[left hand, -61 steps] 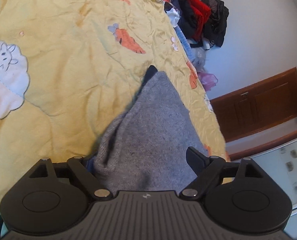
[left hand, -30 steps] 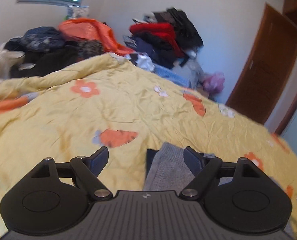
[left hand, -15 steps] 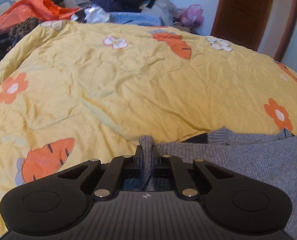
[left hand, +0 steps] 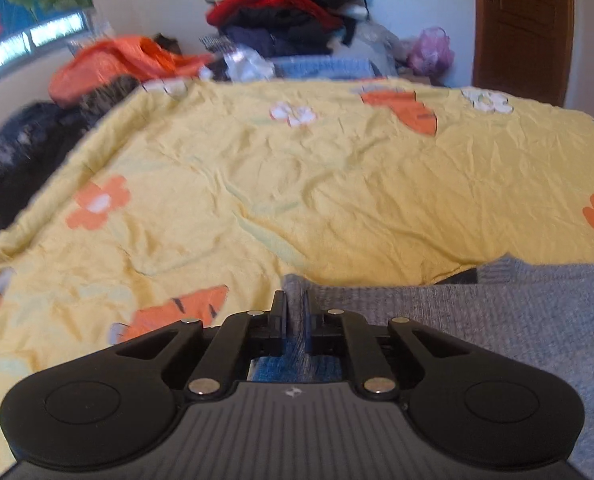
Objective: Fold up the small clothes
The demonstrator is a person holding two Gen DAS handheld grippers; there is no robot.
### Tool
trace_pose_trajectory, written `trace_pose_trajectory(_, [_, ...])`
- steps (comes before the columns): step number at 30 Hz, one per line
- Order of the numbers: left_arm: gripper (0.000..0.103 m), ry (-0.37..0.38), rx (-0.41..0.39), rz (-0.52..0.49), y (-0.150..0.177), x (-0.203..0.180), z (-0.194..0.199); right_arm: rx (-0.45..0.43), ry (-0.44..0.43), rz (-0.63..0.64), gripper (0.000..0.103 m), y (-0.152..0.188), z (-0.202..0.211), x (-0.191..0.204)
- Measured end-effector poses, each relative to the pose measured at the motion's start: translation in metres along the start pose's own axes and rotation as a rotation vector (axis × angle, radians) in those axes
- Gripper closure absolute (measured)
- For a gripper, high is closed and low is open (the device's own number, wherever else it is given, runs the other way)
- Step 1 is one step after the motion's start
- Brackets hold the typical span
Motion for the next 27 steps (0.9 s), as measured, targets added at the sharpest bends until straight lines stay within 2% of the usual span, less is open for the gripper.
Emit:
trace_pose_trajectory(1, [0.092,0.002,-0.04,-0.008,-0.004,-0.005,0.014,-0.024,-0.015,-0.014,0.031,-0.003,0.008,0.004])
trace_pose_trajectory(3, [0.089,0.067,-0.121,-0.008,-0.008,-0.021,0.04,-0.064,-0.057,0.009,0.03,-0.006,0.021,0.019])
trace_pose_trajectory(5, [0.074,0.159,-0.138,-0.011,-0.004,-0.041,0.05,-0.051,-0.054,0.071,0.024,-0.001,0.02,0.034])
trace_pose_trajectory(6, [0.066,0.175,-0.12,-0.018,0.002,-0.049,0.047,-0.038,-0.038,0.105,0.023,0.003,0.016,0.038])
trace_pose_trajectory(8, [0.066,0.164,-0.052,-0.028,0.018,-0.056,0.028,0.015,-0.002,0.135,0.021,0.017,-0.001,0.037])
trace_pose_trajectory(9, [0.065,0.171,0.005,-0.02,0.029,-0.056,0.015,-0.015,0.004,0.16,0.015,0.022,-0.006,0.035])
trace_pose_trajectory(11, [0.048,0.161,-0.071,-0.016,0.036,-0.047,0.007,-0.042,0.004,0.204,0.006,0.027,-0.006,0.039])
trace_pose_trajectory(12, [0.046,0.163,-0.076,0.0,0.036,-0.041,0.007,-0.033,0.01,0.215,0.002,0.028,-0.007,0.041])
trace_pose_trajectory(14, [0.045,0.164,-0.068,0.041,0.033,-0.034,0.011,-0.026,0.018,0.237,0.001,0.029,-0.008,0.044])
trace_pose_trajectory(17, [0.044,0.088,-0.12,0.08,0.034,-0.014,0.042,-0.033,0.0,0.214,0.001,0.028,-0.004,0.041])
trace_pose_trajectory(19, [0.034,0.122,-0.164,0.198,0.041,0.006,0.072,-0.041,-0.005,0.203,0.001,0.027,-0.002,0.04])
trace_pose_trajectory(21, [0.02,0.164,-0.191,0.382,0.061,0.031,0.104,-0.044,-0.003,0.201,0.001,0.027,-0.001,0.04])
trace_pose_trajectory(23, [0.018,0.187,-0.183,0.56,0.089,0.054,0.127,-0.045,0.0,0.203,0.001,0.027,-0.001,0.041])
trace_pose_trajectory(27, [0.018,0.254,-0.078,0.858,0.144,0.08,0.143,-0.045,0.0,0.203,0.001,0.028,-0.001,0.041])
Point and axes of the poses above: each gripper's, at about its wrist camera, not at the fingertips, and z roughly against the way its jaws point, x to its left, y to its underside, the point moved 10 cm from there along -z, roughly the way its jaws point, and after that the axes turned 2 degrees about y, right-handed, at the moved point
